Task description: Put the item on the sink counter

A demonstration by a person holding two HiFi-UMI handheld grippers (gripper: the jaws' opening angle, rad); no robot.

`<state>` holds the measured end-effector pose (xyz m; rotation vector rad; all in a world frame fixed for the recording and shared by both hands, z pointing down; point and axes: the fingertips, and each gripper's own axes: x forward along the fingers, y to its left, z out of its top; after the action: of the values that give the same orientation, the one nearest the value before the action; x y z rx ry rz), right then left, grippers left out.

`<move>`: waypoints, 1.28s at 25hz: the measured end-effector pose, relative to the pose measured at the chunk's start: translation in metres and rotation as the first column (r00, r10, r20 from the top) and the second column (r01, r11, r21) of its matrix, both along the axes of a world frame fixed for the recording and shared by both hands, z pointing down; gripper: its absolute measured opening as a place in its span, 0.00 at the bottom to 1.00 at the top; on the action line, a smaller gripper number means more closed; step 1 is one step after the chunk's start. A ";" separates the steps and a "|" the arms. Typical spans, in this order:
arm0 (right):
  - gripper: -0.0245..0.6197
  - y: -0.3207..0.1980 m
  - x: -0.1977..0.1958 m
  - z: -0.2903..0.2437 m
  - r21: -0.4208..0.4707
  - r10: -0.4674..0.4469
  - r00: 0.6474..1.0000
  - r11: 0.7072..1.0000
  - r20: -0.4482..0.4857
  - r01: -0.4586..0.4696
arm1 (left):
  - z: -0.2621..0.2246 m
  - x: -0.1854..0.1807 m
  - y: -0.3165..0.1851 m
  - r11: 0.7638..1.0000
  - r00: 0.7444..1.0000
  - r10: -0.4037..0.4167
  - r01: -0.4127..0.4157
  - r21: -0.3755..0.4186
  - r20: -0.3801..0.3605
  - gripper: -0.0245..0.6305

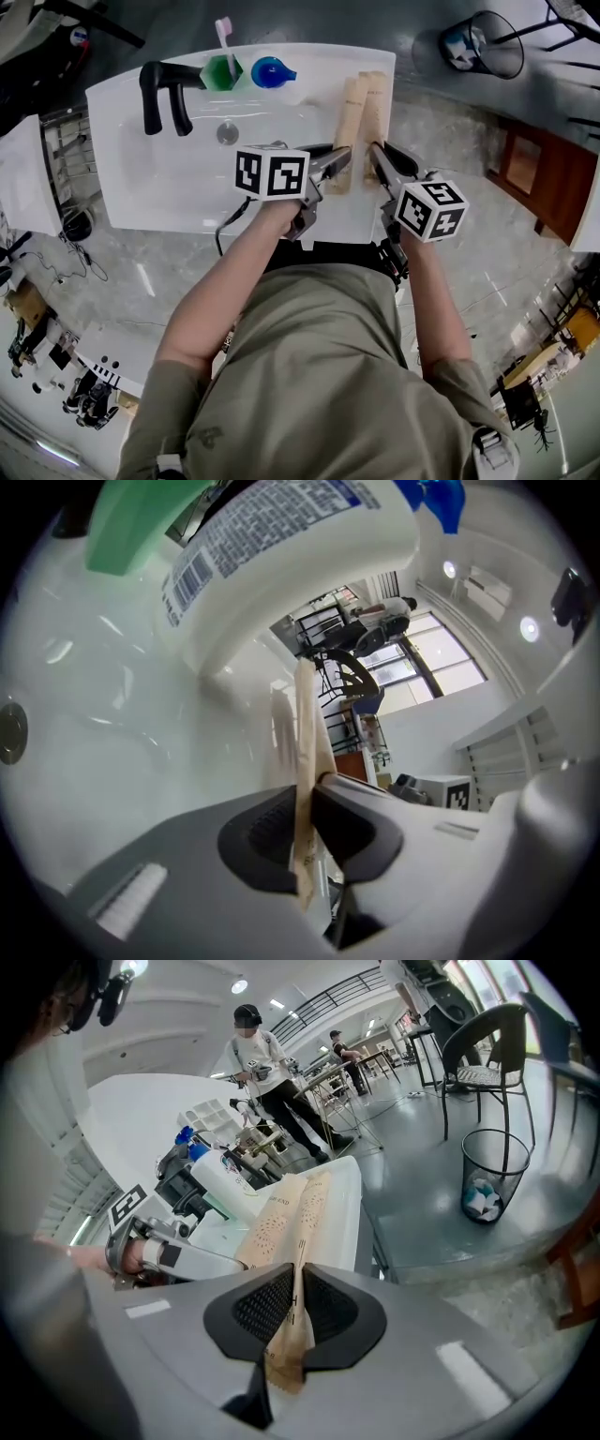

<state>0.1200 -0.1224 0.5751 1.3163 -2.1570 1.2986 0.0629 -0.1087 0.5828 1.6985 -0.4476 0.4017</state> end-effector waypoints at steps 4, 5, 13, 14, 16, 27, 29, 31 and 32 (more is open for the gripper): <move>0.10 -0.002 -0.001 0.003 -0.017 0.005 1.000 1.000 -0.002 -0.005 | 0.003 0.004 -0.005 1.000 1.000 -0.006 0.006 -0.026 0.001 0.11; 0.10 -0.003 -0.001 0.002 -0.020 0.007 1.000 1.000 -0.002 -0.007 | 0.002 0.005 -0.007 0.999 1.000 -0.018 0.018 -0.036 -0.004 0.11; 0.13 -0.008 -0.003 -0.003 -0.035 0.006 1.000 0.999 0.015 -0.006 | 0.001 0.010 -0.021 0.998 0.999 -0.043 0.043 -0.051 0.003 0.11; 0.15 -0.009 -0.004 -0.004 -0.033 0.007 1.000 0.999 0.020 -0.007 | 0.000 0.011 -0.022 0.998 0.999 -0.040 0.040 -0.049 0.004 0.11; 0.16 -0.011 -0.004 -0.006 -0.029 0.011 1.000 1.000 0.028 -0.011 | -0.001 0.013 -0.023 0.999 1.000 -0.030 0.030 -0.042 0.005 0.11; 0.19 -0.012 0.005 -0.012 -0.003 0.009 1.000 1.000 0.008 -0.009 | -0.002 0.014 -0.021 1.000 0.999 0.013 -0.013 -0.006 0.041 0.21; 0.19 -0.011 0.006 -0.014 0.004 0.008 1.000 1.000 0.002 -0.008 | -0.003 0.016 -0.019 0.999 0.998 0.041 -0.042 0.021 0.053 0.27; 0.19 -0.011 0.007 -0.015 0.008 0.012 1.000 1.000 0.000 -0.012 | -0.007 0.021 -0.018 0.997 0.997 0.061 -0.064 0.050 0.049 0.30; 0.19 -0.011 0.008 -0.015 0.010 0.015 1.000 1.000 -0.001 -0.015 | -0.008 0.022 -0.017 0.996 0.997 0.065 -0.068 0.057 0.048 0.31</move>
<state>0.1277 -0.1330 0.5603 1.3395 -2.1595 1.2946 0.0848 -0.1261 0.5746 1.7677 -0.4410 0.4811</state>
